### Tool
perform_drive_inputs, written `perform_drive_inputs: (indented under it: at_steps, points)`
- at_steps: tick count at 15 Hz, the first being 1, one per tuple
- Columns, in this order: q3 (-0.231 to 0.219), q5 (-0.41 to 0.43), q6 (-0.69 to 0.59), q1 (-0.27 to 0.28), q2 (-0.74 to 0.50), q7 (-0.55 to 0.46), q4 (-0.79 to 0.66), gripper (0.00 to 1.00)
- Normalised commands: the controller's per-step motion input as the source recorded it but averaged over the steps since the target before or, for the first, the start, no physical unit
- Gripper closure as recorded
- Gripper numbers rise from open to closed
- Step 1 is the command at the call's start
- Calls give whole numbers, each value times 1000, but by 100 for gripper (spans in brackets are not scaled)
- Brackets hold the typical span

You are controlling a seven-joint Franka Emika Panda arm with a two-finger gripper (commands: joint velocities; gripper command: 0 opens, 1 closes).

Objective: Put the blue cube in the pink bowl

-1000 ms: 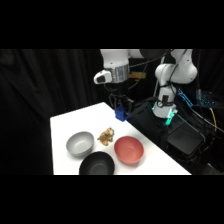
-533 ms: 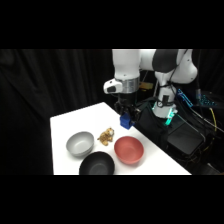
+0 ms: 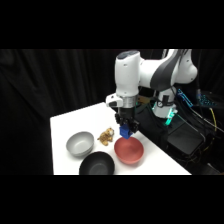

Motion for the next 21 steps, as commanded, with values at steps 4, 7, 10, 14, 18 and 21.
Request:
perform_drive_inputs:
  at_steps: [4, 7, 10, 14, 18, 21]
  points:
    - [23, -12, 247, 9, 297, -96, 106, 80]
    - [46, 29, 156, -5, 269, -129, 160, 80]
    - [48, 19, 85, -9, 179, -106, 169, 29]
    - [19, -38, -33, 23, 31, 7, 132, 0]
    - [-14, -128, -226, 64, -210, 121, 37, 0]
    - [-27, -191, -441, 82, -410, 203, 3, 0]
